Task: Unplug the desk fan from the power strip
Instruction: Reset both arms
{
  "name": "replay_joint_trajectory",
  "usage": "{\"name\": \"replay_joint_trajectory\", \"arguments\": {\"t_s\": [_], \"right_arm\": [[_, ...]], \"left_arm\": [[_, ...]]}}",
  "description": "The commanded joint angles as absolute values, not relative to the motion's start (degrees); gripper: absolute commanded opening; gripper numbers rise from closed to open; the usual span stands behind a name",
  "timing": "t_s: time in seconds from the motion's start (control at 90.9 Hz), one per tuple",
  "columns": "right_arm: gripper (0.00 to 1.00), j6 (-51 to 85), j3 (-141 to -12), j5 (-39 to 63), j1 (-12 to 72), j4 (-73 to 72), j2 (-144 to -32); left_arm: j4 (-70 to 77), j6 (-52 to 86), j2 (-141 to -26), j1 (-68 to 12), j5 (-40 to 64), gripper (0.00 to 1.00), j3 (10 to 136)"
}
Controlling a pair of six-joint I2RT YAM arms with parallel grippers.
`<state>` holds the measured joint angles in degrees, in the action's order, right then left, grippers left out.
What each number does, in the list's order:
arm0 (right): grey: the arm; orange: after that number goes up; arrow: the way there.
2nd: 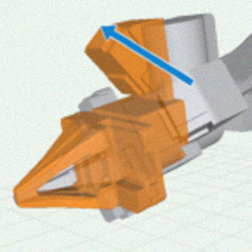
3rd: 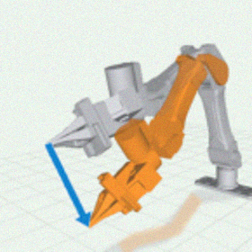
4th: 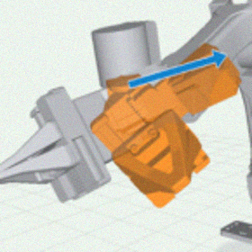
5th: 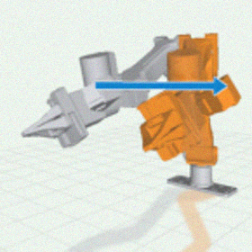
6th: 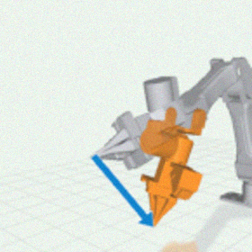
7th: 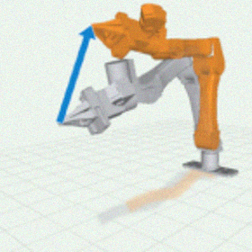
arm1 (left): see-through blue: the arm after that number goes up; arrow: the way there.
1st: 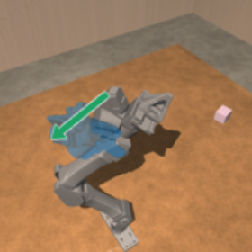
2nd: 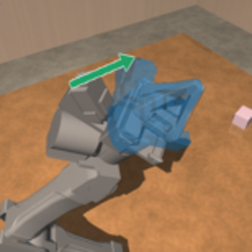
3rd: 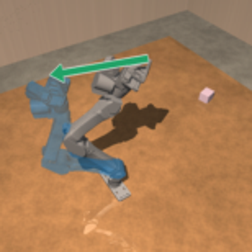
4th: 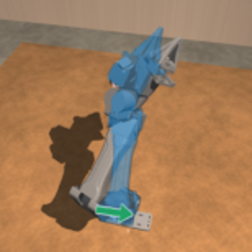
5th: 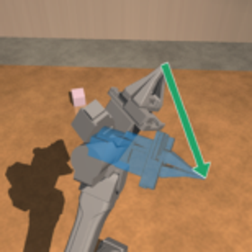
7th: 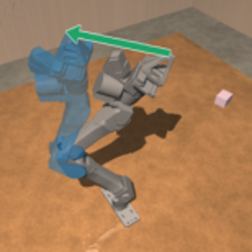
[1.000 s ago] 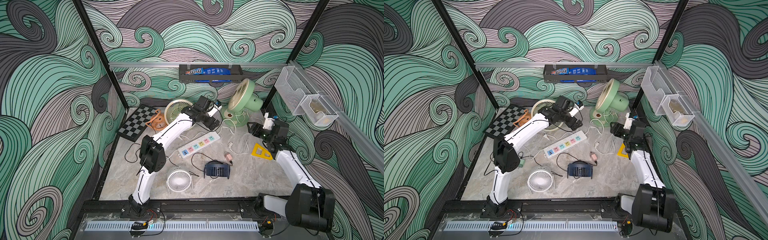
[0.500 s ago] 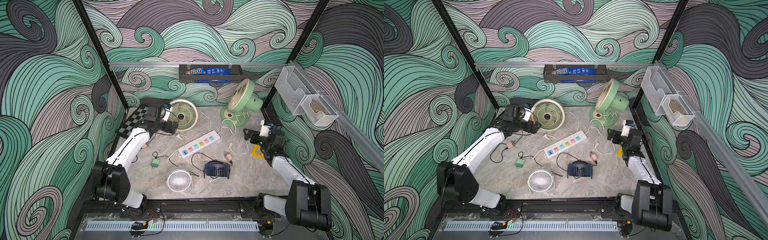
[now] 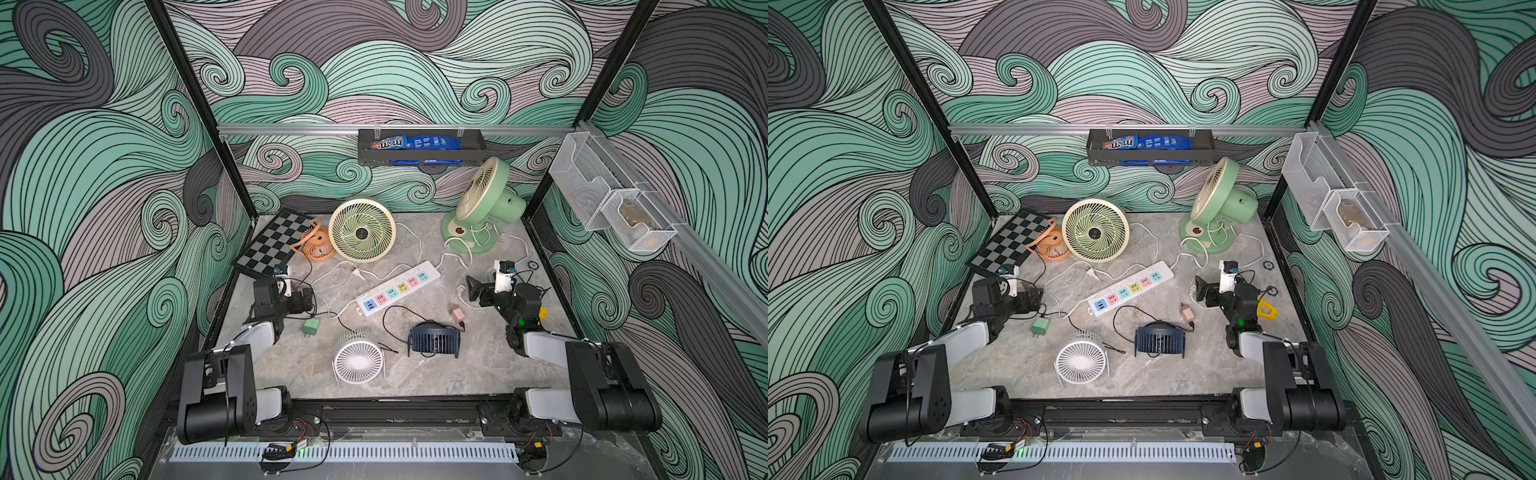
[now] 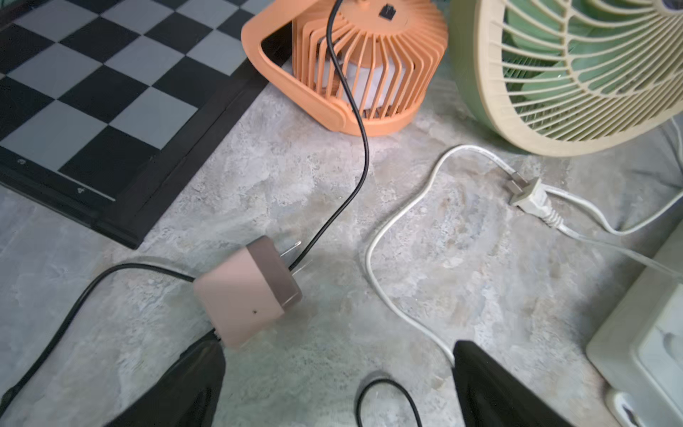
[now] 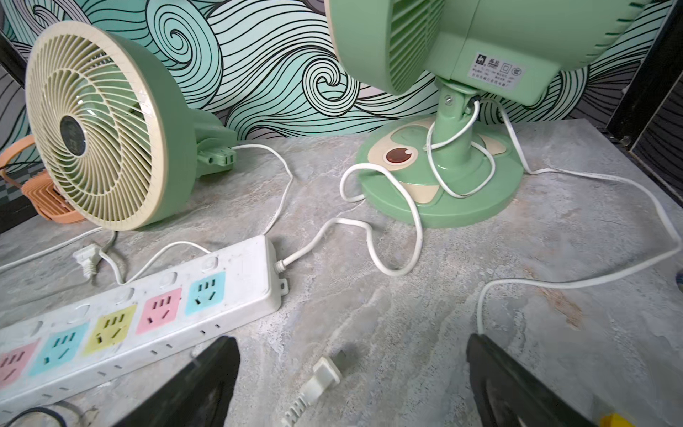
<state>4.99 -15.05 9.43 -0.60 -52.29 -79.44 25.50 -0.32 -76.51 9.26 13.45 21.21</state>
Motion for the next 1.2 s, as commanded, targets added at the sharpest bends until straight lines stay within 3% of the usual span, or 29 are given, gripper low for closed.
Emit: {"name": "replay_joint_trajectory", "arguments": {"t_s": [0.0,0.242,0.374,0.506,0.77,1.189], "right_arm": [[0.99,2.75,-13.35,7.82,0.07,-65.45,-79.91],[0.99,-0.78,-10.28,2.78,2.37,-74.3,-82.45],[0.99,-0.01,-8.32,4.89,1.42,-89.2,-91.56],[0.99,0.54,-11.47,2.73,1.35,-76.57,-87.69],[0.99,-3.69,-8.67,-1.87,5.76,-87.19,-90.84],[0.99,-1.06,-12.67,-1.2,4.04,-78.97,-90.74]], "left_arm": [[52.52,2.5,-79.7,9.47,16.83,0.99,18.11],[78.71,3.36,-95.23,7.54,11.97,0.99,12.13],[67.19,3.86,-90.02,7.03,8.65,0.99,13.96],[71.66,3.93,-92.61,6.61,6.93,0.99,13.75],[72.55,3.96,-93.04,6.42,6.07,0.99,13.36],[72.66,3.93,-92.88,6.42,6.05,0.99,13.36]]}}
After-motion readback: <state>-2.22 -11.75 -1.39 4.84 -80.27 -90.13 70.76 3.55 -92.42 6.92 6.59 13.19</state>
